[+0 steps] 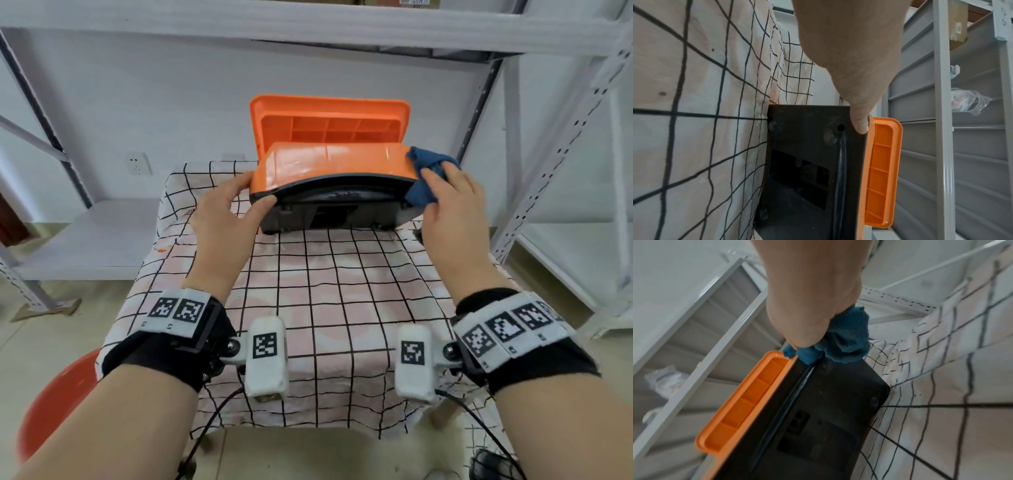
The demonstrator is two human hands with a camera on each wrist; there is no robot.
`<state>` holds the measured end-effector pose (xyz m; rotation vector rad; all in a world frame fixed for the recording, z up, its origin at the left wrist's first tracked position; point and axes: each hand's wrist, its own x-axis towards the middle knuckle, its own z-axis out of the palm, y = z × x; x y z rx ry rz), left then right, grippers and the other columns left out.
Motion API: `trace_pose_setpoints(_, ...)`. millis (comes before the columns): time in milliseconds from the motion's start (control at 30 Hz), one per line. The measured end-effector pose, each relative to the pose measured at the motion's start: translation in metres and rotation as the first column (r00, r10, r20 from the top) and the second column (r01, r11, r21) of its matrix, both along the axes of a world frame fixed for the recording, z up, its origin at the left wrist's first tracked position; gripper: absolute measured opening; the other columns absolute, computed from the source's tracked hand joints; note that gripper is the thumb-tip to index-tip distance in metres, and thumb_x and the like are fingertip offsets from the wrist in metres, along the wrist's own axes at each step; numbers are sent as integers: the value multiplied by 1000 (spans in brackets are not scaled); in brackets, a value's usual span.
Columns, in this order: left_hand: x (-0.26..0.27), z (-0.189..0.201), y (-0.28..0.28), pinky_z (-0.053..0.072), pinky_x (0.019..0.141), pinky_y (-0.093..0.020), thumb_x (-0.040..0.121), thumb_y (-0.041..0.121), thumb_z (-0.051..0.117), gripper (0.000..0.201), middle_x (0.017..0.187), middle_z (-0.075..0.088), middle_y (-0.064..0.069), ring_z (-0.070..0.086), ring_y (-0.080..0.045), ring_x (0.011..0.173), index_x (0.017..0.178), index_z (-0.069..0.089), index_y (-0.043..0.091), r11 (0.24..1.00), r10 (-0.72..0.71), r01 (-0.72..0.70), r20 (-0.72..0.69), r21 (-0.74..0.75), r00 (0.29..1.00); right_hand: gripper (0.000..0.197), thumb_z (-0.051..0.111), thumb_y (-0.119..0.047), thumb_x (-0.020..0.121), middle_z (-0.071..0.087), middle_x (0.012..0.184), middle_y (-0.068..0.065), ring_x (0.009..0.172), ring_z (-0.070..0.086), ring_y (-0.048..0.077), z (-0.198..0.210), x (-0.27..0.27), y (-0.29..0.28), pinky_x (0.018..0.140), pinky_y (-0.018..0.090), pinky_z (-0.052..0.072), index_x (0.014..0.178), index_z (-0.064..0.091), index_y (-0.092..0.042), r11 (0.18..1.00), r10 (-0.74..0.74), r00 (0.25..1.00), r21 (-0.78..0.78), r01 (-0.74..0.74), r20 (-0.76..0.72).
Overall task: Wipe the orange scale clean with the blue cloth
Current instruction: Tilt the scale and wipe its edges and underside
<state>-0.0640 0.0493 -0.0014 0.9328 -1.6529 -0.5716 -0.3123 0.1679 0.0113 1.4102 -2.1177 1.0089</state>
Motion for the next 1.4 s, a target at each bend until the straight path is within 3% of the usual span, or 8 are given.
trace_pose_setpoints(133,5,-4,3,36,105,-47,80,39,67,39,112,62,18,52,-8,115,118,62,33,1000,-16,16,-3,14,1000,44,42,0,84,53,130,11,115,51,21,5,13,23,97,25,37,123,60,-9,990,-23,925,-122,75,380)
trace_pose_setpoints(333,24,-5,20,32,107,-47,74,37,77,39,101,50,32,47,-7,114,109,59,35,998,-51,43,153,52,987,2,52,-21,74,57,70,7,58,55,21,1,69,22,55,33,49,74,55,-21,982,187,90,-185,-35,978)
trace_pose_setpoints(467,40,-27,38,34,103,-42,67,38,82,49,101,49,26,49,-9,111,109,58,30,998,-68,61,417,30,906,19,54,-26,85,49,53,-1,41,48,16,-24,83,15,46,21,39,68,49,-20,989,149,-201,-146,27,968)
trace_pose_setpoints(700,54,-36,53,39,90,-36,74,36,74,38,108,55,8,47,-14,103,108,59,25,961,-261,133,641,242,721,17,50,-13,88,54,71,8,65,51,23,-55,96,29,62,31,41,71,49,-13,999,47,-178,-41,32,983)
trace_pose_setpoints(800,54,-5,54,38,79,-23,87,14,61,23,105,59,4,52,-12,99,110,63,13,844,-449,193,465,500,763,13,58,-16,80,57,69,8,68,53,24,-43,92,41,67,36,40,68,54,-15,1000,-12,-97,12,-2,995)
trace_pose_setpoints(967,44,29,33,50,74,-26,93,15,54,14,92,66,-6,59,-16,79,84,64,11,685,-231,184,-29,705,973,23,52,-39,86,52,66,2,61,52,20,-27,81,66,61,28,44,71,54,-21,974,209,-124,-196,111,970)
trace_pose_setpoints(1133,26,44,12,54,80,-34,96,33,53,33,92,63,-12,62,-23,78,103,55,1,618,-234,169,-25,768,972,45,62,-64,68,64,77,2,70,59,23,-11,93,68,69,33,47,85,62,-22,992,109,-82,-103,70,991)
trace_pose_setpoints(1400,6,39,0,56,75,-34,93,18,58,15,91,67,-12,65,-22,80,91,57,3,611,-272,172,2,772,962,22,69,-10,78,61,84,6,73,61,21,-6,107,44,63,29,50,93,55,-17,953,269,32,-271,132,963)
